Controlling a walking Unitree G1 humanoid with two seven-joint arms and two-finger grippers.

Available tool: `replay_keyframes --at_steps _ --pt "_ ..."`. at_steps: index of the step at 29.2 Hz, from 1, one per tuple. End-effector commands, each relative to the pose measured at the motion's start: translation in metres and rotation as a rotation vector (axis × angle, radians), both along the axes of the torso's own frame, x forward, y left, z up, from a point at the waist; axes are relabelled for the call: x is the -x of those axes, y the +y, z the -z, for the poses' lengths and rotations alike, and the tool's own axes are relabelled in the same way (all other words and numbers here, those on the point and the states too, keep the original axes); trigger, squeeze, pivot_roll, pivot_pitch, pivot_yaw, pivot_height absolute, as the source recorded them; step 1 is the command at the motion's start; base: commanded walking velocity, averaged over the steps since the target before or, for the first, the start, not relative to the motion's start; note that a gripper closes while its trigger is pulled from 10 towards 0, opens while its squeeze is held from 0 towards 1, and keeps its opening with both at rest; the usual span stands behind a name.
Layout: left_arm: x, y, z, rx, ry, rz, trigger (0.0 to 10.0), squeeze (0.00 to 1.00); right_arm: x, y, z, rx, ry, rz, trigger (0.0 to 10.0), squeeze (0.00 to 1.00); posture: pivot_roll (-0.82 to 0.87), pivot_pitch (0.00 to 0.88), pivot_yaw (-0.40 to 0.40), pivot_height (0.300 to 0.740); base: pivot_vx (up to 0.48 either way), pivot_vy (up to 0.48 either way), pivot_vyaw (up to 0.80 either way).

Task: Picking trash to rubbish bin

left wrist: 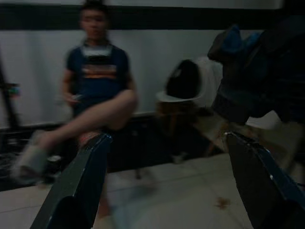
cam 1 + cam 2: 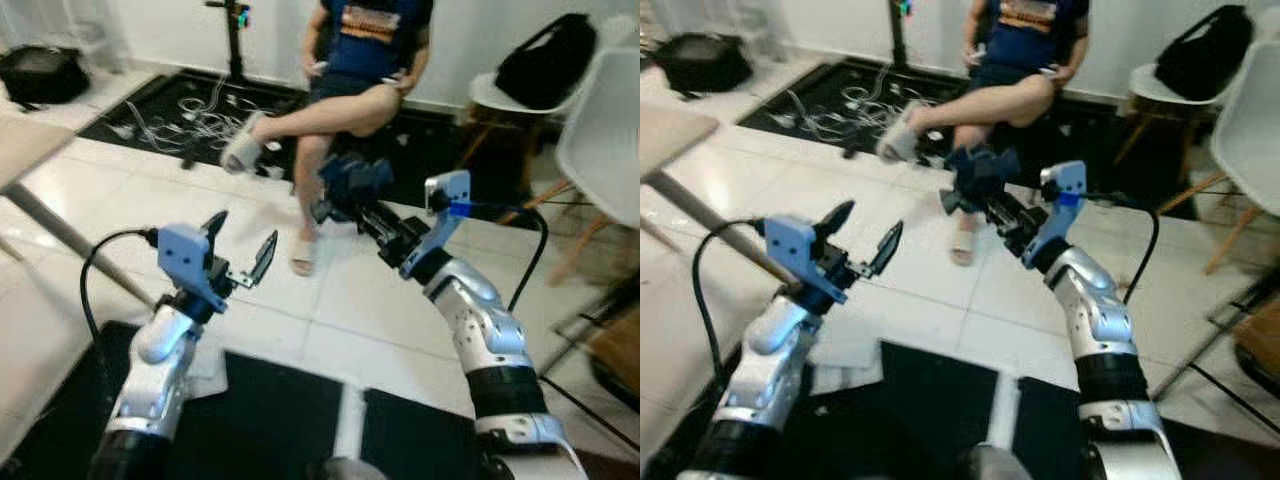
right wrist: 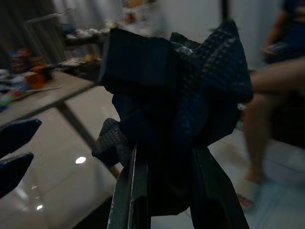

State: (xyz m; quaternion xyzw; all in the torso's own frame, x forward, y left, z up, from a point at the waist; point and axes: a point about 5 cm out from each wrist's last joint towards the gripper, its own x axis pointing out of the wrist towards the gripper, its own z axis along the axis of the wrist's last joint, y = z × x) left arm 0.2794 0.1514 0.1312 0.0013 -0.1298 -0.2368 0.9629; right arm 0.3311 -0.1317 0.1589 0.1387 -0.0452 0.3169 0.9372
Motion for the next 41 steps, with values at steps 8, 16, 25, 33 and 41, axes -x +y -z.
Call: replay_keyframes --at_steps 8,16,25,33,41 --pt "-0.0004 -0.0013 0.0005 -0.010 0.006 0.010 10.0 0.00 0.0006 0.0001 0.0016 -0.001 0.009 -0.006 10.0 0.00 0.03 0.000 -0.034 0.740 0.000 0.000 -0.80" --pt "-0.0005 -0.0013 0.0009 -0.010 0.007 0.011 10.0 0.00 0.0007 0.0002 0.0015 0.001 0.008 -0.007 10.0 0.00 0.03 0.000 -0.034 0.740 0.000 0.000 -0.80" --pt "-0.0006 -0.0010 0.0022 -0.009 0.010 0.012 10.0 0.00 0.0006 0.0004 0.0014 0.003 0.008 -0.009 10.0 0.00 0.03 0.000 -0.036 0.740 0.000 0.000 -0.80" --pt "-0.0009 -0.0007 0.0031 -0.008 0.011 0.013 10.0 0.00 0.0005 0.0005 0.0015 0.004 0.008 -0.010 10.0 0.00 0.03 0.000 -0.036 0.740 0.000 0.000 -0.80" --pt "-0.0011 -0.0003 0.0045 -0.008 0.014 0.012 10.0 0.00 0.0006 0.0004 0.0016 0.003 0.009 -0.010 10.0 0.00 0.03 0.000 -0.036 0.740 0.000 0.000 -0.80"
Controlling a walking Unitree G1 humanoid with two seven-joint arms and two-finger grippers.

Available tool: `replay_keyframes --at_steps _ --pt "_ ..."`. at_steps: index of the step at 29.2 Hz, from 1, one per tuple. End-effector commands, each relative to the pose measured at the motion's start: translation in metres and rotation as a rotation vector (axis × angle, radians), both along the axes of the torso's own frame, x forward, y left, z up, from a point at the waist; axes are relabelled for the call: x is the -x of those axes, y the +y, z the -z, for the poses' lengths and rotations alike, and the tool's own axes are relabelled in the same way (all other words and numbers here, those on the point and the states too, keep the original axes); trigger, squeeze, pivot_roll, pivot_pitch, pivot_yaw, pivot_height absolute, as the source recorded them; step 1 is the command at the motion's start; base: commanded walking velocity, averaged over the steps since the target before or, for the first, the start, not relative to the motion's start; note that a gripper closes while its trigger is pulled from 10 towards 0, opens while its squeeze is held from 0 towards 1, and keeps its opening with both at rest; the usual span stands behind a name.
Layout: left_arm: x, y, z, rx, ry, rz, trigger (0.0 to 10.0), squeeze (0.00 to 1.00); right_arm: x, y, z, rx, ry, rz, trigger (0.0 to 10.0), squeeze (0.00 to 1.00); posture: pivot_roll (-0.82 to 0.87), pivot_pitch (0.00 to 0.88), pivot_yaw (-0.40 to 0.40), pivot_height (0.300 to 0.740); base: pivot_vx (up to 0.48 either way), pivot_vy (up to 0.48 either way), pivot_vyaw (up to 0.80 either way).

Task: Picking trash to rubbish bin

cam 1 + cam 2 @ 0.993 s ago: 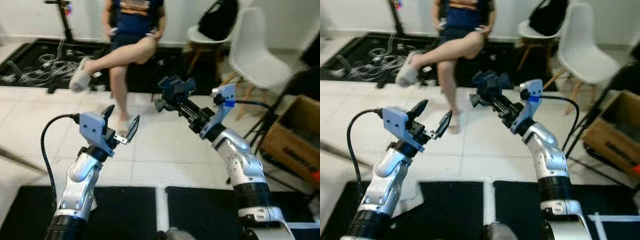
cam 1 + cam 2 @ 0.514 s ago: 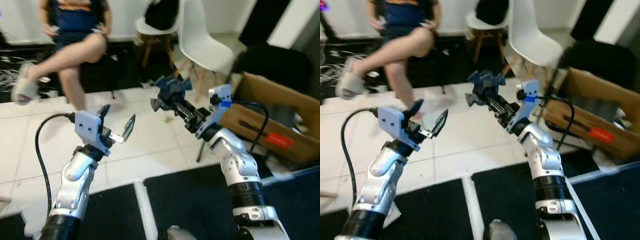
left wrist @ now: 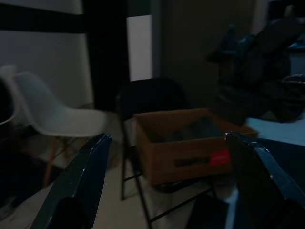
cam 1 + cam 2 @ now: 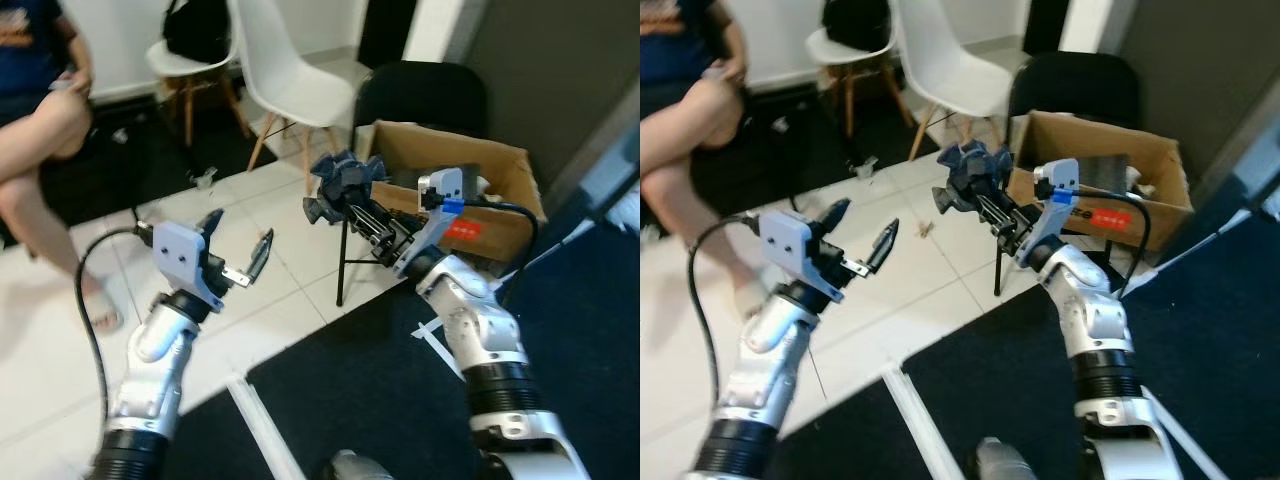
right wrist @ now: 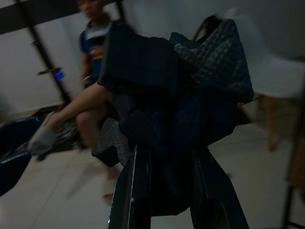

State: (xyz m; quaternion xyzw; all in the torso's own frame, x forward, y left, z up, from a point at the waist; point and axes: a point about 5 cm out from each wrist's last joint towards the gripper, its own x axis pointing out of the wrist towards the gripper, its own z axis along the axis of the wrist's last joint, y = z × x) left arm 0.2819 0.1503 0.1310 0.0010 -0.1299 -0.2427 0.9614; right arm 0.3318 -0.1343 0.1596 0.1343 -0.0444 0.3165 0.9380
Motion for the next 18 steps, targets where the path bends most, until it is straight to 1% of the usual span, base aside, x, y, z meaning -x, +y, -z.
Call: replay_keyframes --at_steps 1,18 --pt "0.0014 0.0009 0.0047 -0.007 0.015 0.000 10.0 0.00 0.0012 0.0031 0.0024 -0.006 0.011 -0.012 10.0 0.00 0.03 0.000 -0.036 0.740 0.000 0.000 -0.80" --pt "0.0014 0.0004 0.0027 -0.002 0.010 0.002 10.0 0.00 0.0012 0.0033 0.0025 -0.005 0.012 -0.014 10.0 0.00 0.03 0.000 -0.036 0.740 0.000 0.000 -0.80"
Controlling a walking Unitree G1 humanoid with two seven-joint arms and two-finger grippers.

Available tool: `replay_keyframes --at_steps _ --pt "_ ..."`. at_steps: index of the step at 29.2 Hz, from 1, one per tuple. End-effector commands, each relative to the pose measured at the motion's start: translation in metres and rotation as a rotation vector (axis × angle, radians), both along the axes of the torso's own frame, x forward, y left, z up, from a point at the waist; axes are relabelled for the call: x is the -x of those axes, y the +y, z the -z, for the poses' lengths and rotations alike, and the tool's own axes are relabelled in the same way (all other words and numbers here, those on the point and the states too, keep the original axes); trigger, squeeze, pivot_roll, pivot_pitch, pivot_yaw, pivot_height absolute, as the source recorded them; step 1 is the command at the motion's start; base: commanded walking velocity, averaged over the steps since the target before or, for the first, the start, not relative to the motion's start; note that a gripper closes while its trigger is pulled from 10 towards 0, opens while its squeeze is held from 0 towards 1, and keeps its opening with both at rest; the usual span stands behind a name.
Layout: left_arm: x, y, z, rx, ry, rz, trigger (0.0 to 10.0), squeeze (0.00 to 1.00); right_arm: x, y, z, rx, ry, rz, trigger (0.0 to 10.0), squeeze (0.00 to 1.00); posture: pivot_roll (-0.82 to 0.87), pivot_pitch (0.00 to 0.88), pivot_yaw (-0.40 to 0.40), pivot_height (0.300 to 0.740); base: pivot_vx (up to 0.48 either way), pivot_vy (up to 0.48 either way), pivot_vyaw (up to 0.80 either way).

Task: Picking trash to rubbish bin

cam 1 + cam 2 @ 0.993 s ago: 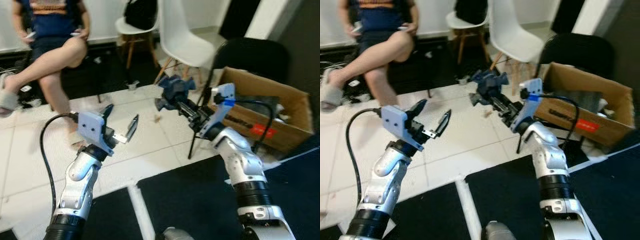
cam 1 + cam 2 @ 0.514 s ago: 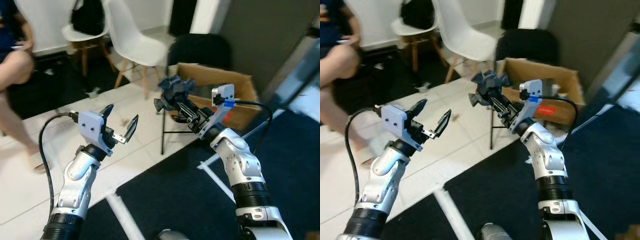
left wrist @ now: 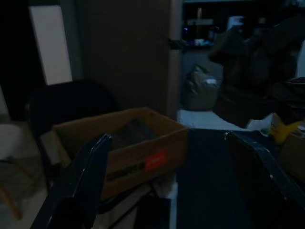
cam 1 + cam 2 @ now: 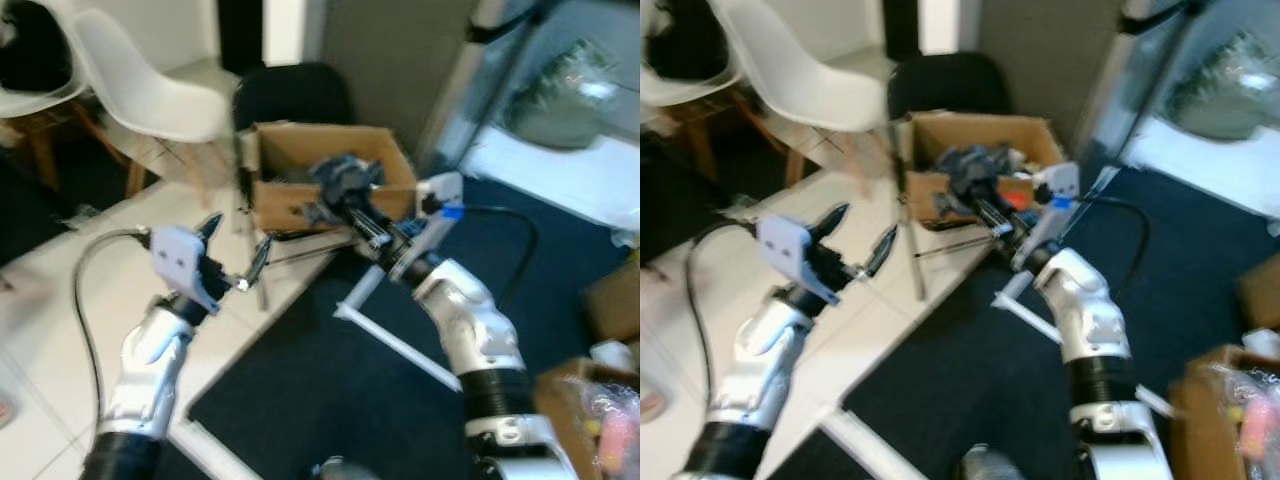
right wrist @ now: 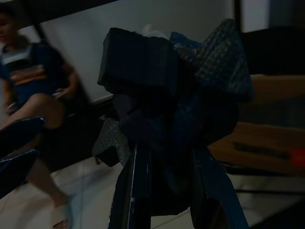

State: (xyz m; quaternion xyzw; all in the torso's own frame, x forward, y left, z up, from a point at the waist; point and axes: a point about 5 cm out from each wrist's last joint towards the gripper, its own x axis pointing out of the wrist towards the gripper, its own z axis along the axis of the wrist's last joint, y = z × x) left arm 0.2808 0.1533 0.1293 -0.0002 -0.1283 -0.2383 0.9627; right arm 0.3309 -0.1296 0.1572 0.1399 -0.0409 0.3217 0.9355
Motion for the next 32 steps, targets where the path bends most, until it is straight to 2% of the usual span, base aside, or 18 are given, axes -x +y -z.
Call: replay_keyframes --at_steps 1,13,21,32 --pt "0.0004 -0.0027 0.0008 -0.004 0.006 0.010 10.0 0.00 0.0003 -0.0015 0.0001 0.003 0.003 -0.001 10.0 0.00 0.03 0.000 -0.036 0.740 0.000 0.000 -0.80" --pt "0.0007 -0.0033 0.0000 0.000 0.008 0.006 10.0 0.00 0.0005 -0.0016 -0.0004 -0.004 -0.001 -0.001 10.0 0.00 0.03 0.000 -0.036 0.740 0.000 0.000 -0.77" --pt "0.0023 -0.0028 0.0014 0.002 0.020 0.030 10.0 0.00 0.0011 -0.0020 -0.0018 -0.012 -0.016 -0.002 10.0 0.00 0.03 0.000 -0.036 0.740 0.000 0.000 0.00" --pt "0.0038 -0.0015 0.0031 0.000 0.022 0.040 10.0 0.00 0.0013 -0.0022 -0.0020 -0.011 -0.022 -0.004 10.0 0.00 0.03 0.000 -0.036 0.740 0.278 0.000 0.00"
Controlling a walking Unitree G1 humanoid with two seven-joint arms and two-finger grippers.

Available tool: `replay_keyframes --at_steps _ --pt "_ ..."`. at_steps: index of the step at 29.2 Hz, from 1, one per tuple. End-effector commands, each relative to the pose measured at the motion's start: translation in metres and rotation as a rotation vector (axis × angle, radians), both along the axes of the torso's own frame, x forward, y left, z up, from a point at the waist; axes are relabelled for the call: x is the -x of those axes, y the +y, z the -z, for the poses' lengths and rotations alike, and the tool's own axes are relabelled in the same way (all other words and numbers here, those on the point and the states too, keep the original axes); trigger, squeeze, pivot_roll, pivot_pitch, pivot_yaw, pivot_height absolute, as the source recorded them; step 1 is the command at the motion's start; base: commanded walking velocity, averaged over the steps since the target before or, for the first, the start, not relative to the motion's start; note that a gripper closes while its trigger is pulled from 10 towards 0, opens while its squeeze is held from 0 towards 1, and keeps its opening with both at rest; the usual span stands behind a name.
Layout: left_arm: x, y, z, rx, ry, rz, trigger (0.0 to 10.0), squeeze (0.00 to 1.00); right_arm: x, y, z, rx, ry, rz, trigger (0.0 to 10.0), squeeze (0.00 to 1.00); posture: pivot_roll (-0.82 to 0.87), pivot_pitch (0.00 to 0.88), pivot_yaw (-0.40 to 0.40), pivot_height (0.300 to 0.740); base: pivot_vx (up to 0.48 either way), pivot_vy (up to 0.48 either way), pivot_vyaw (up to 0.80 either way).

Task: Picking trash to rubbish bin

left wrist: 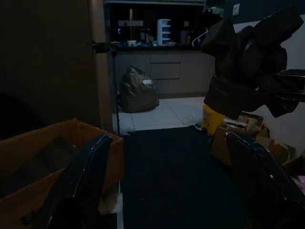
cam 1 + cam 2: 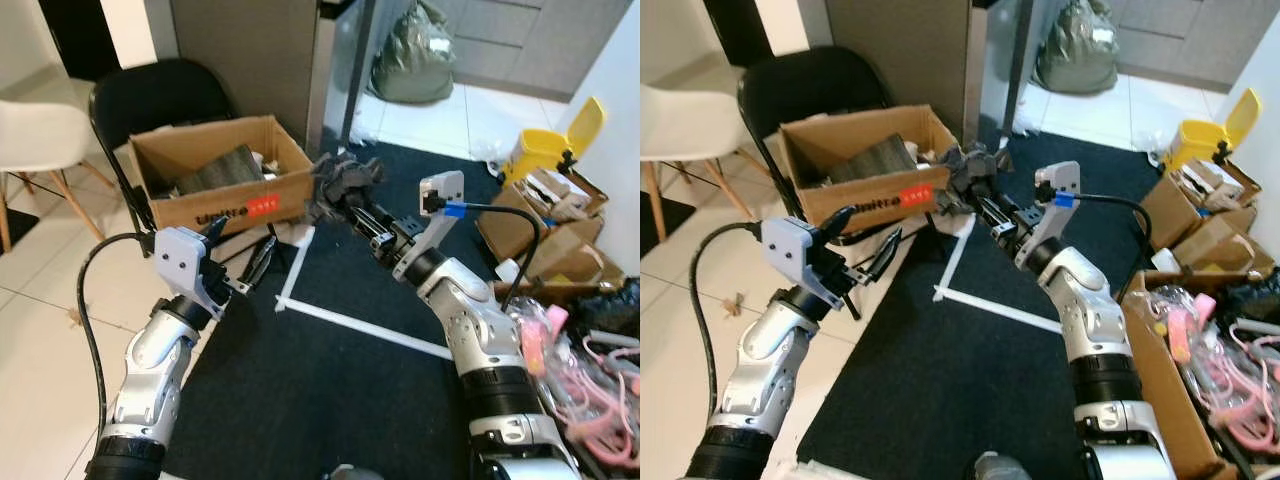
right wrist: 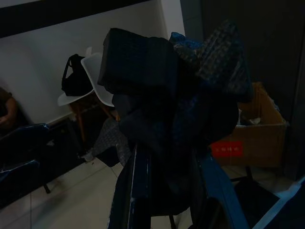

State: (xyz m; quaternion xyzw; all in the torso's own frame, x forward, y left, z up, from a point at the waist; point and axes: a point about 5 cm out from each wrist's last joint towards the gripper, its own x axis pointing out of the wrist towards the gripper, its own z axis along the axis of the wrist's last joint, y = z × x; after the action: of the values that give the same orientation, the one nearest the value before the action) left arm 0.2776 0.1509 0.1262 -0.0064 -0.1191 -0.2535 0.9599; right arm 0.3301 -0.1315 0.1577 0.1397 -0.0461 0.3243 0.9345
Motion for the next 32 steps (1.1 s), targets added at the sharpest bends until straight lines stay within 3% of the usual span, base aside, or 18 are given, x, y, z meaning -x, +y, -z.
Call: replay_keyframes --at_steps 1,32 --pt "0.0005 0.0009 0.0000 -0.004 0.002 0.009 10.0 0.00 0.0005 -0.0003 -0.0015 -0.009 -0.012 0.000 10.0 0.00 0.03 0.000 -0.036 0.740 0.296 0.000 0.00" --pt "0.0001 0.0008 0.0002 -0.016 -0.003 0.020 10.0 0.00 0.0003 -0.0002 -0.0015 -0.010 -0.014 0.000 10.0 0.00 0.03 0.000 -0.036 0.740 0.322 0.000 0.00"
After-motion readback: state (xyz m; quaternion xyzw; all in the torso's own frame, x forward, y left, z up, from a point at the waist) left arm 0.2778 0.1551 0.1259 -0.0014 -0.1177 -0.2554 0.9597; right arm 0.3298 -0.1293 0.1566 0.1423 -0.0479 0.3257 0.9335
